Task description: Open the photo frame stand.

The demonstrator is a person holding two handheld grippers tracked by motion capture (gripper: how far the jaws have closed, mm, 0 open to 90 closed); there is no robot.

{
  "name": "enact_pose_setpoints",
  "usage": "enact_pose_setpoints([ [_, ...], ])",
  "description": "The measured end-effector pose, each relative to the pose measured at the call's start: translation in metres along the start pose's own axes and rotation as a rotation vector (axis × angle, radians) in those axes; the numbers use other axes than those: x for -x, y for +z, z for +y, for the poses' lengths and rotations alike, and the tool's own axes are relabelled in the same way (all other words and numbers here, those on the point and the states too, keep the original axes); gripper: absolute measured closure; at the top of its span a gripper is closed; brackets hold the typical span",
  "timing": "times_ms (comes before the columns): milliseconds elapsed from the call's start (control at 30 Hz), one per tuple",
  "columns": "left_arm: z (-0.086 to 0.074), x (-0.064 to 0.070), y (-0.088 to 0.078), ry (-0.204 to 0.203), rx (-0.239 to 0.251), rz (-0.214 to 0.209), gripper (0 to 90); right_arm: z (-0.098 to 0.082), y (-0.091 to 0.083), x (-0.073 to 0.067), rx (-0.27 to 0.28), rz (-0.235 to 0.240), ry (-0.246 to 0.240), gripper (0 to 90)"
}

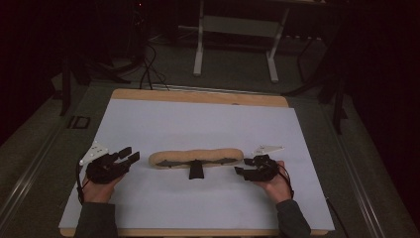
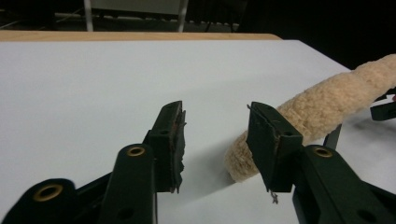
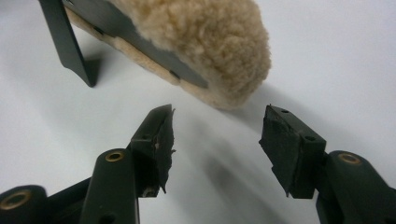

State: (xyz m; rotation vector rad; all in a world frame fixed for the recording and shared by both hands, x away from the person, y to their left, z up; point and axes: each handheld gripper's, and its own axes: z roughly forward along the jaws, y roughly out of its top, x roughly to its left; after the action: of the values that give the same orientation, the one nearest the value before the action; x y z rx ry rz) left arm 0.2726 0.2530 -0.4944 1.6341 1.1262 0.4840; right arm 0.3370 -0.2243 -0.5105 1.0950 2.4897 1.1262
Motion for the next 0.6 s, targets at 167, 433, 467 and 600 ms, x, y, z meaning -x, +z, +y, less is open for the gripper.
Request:
enact_pose_setpoints([
  [167,0.000,0.002,0.006,0.010,-0.023,0.029,55.8,0.000,0.000,0.000,-0.007,0.003,0.000,47.4],
  [433,0.000,-0.001,0.013,0.001,-0.038,0.060,55.6,0.001,-0.001,-0.003,-0.013,0.018,-0.011,56.7],
  [467,-0.001,-0.001,0.014,0.001,-0.038,0.064,55.6,0.001,-0.001,-0.004,-0.014,0.020,-0.015,57.0],
  [600,-0.002,-0.003,0.020,0.001,-0.056,0.079,56.0,0.000,0.001,-0.008,-0.036,0.016,-0.037,58.1],
])
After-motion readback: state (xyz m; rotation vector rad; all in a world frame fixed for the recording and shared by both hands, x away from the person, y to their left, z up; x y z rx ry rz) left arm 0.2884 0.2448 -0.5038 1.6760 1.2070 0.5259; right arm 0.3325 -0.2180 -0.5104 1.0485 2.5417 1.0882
